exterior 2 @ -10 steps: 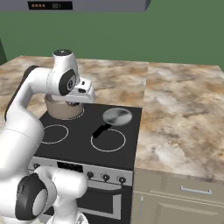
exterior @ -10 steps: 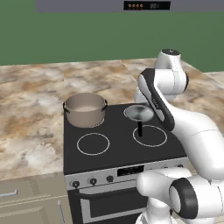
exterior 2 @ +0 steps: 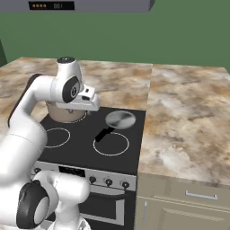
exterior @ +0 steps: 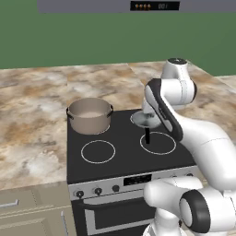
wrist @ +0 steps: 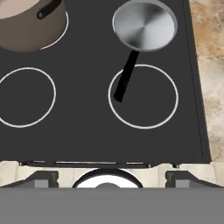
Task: Move the pot and pan from the stove into the sink.
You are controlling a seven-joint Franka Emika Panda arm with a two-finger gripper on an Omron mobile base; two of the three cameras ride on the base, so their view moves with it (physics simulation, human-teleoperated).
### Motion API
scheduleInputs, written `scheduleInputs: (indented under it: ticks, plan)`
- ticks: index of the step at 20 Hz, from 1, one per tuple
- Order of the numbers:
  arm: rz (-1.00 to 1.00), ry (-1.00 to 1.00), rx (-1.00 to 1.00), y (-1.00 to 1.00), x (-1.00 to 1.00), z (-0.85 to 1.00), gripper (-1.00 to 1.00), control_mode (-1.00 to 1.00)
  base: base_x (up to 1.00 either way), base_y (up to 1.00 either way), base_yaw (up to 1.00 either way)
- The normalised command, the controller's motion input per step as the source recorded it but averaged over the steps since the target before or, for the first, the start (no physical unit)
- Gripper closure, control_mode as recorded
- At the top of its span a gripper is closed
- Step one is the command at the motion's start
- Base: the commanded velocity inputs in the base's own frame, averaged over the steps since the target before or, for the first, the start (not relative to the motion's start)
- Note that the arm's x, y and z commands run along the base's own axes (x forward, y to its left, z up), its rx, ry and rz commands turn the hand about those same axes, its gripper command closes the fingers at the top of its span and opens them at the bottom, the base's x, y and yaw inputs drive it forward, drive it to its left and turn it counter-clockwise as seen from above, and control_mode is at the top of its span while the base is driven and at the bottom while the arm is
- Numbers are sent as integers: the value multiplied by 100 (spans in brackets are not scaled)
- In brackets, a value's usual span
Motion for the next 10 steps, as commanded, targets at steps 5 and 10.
scheduleInputs:
  ticks: [5, 10]
  plan:
    - [0, 0, -1, -10, 2, -44, -100, -100, 0, 0, 0]
    - [0, 0, 0, -9, 12, -46, -100, -100, 0, 0, 0]
